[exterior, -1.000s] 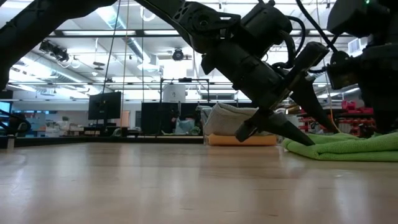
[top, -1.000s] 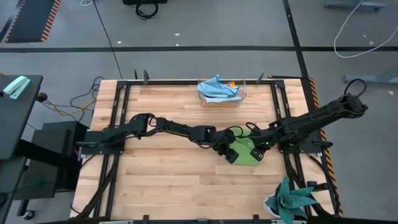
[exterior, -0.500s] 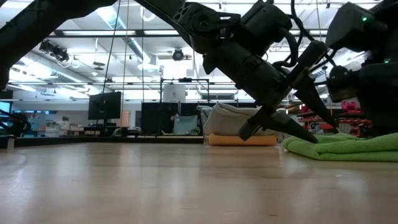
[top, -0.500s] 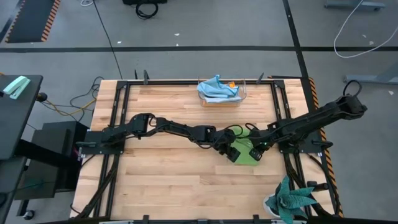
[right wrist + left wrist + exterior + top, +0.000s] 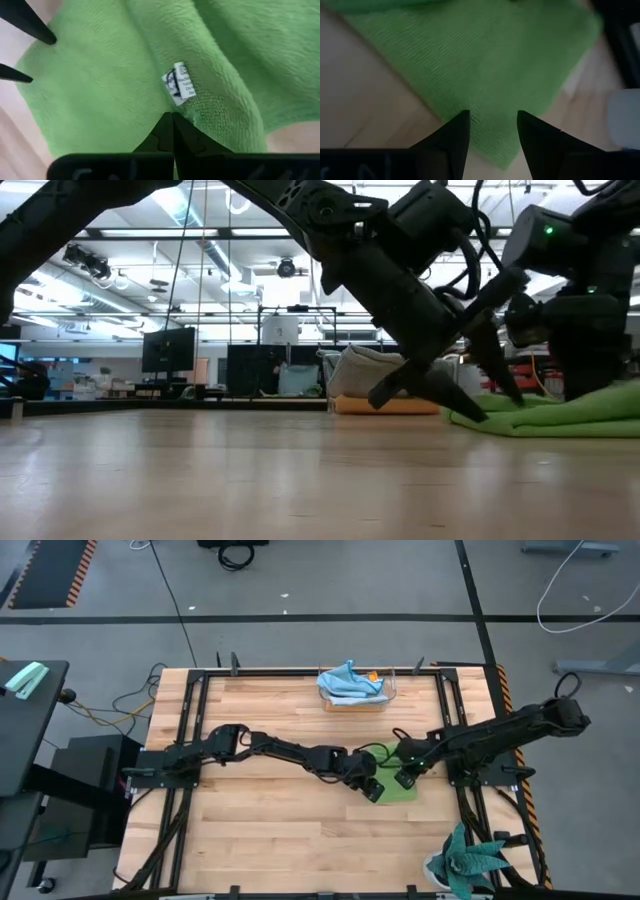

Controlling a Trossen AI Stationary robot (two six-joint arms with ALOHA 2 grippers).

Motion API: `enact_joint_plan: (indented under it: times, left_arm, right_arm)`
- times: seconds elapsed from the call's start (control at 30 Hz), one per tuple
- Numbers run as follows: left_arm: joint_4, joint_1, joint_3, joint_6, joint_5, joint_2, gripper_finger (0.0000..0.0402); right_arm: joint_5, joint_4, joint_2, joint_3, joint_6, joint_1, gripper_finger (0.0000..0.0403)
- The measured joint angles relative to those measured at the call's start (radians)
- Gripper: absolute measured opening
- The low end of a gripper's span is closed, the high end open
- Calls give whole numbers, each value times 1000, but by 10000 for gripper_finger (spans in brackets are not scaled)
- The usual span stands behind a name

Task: Fold microfiber towels
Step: Fold the green microfiber cloth

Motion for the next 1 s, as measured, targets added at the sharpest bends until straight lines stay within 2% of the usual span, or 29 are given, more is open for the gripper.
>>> enact_joint_plan:
  times: [0.43,1.0]
  left_arm:
    - [25,-32,4,27,-73,40,171]
    - [3,-50,2,4,-90,43,161]
  right_arm:
    - [33,44,-8,0,-36,-98,0]
    - [33,43,-11,0,-107,-243,0]
